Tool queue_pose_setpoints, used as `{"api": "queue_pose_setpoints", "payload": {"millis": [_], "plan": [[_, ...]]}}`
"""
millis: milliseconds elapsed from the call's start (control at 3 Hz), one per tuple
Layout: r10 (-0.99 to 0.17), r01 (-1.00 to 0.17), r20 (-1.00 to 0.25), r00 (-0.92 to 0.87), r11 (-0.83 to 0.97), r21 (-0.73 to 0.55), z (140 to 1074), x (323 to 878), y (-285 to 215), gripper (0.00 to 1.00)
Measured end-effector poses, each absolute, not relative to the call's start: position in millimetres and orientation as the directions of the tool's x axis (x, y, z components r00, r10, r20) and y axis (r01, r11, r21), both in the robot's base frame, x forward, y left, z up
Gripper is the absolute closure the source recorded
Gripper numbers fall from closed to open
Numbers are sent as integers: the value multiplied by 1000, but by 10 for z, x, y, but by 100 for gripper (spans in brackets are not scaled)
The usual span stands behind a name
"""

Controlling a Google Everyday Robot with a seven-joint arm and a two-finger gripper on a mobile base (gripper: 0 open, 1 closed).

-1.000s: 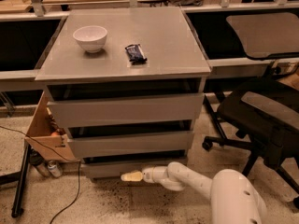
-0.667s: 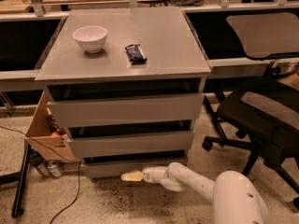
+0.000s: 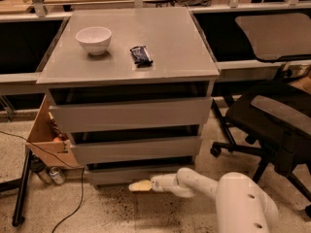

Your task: Close bottom drawer

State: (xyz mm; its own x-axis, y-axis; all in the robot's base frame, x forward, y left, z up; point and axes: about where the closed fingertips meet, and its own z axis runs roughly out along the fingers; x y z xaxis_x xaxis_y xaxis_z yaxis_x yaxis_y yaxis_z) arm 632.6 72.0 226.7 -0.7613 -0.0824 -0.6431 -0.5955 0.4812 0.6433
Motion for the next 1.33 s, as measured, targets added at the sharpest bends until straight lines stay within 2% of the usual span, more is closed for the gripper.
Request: {"api": "queue_pose_setpoints", "payload": {"millis": [667,1333], "plan": [[-161,-558,-553,-817,460,691,2418,5788,388,0],[-227,-589,-548,-805,412,695,2712,5180,200,0]]}}
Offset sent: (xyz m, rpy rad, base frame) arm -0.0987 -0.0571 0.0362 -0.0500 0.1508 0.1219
